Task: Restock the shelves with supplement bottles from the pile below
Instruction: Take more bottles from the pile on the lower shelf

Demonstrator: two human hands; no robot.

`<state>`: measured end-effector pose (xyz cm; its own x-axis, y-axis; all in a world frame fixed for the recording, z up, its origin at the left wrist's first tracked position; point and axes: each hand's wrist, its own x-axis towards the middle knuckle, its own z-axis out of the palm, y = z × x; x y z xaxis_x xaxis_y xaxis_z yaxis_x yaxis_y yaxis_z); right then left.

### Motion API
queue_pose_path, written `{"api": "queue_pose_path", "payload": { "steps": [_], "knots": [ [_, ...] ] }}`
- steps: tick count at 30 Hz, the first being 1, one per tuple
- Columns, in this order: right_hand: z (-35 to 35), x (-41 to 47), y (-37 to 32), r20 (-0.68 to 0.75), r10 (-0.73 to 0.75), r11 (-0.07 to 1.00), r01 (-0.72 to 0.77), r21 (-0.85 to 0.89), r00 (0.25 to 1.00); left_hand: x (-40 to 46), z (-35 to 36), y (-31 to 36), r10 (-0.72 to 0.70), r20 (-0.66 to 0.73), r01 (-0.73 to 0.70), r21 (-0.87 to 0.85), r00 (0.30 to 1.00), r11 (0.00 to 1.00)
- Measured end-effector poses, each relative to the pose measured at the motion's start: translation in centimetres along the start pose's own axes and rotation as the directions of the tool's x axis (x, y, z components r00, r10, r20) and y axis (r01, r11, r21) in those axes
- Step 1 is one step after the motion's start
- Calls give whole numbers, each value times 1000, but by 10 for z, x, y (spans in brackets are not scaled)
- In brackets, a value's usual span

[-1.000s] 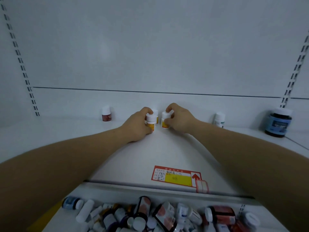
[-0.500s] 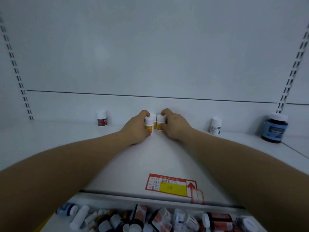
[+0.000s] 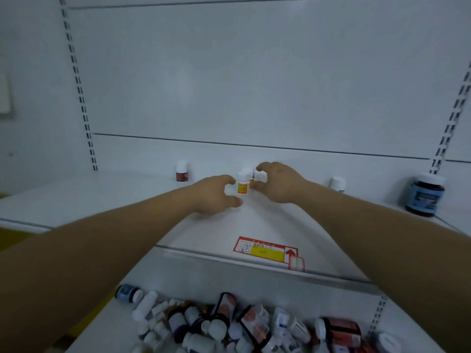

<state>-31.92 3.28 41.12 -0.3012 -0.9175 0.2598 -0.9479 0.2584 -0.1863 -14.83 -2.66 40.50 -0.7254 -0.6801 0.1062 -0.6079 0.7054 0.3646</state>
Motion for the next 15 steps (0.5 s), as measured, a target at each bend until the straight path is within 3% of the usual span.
{"api": "queue_pose_path", "payload": {
  "steps": [10,15],
  "knots": [
    [1,-90,-94,25,-27,999,26,48,999,-147,-18,-22,61,20,-61,30,998,998],
    [11,-135,-152,14,-111,992,110,66,994,-226,-9,-53,31,71,-31,-4,997,1000]
  ]
}}
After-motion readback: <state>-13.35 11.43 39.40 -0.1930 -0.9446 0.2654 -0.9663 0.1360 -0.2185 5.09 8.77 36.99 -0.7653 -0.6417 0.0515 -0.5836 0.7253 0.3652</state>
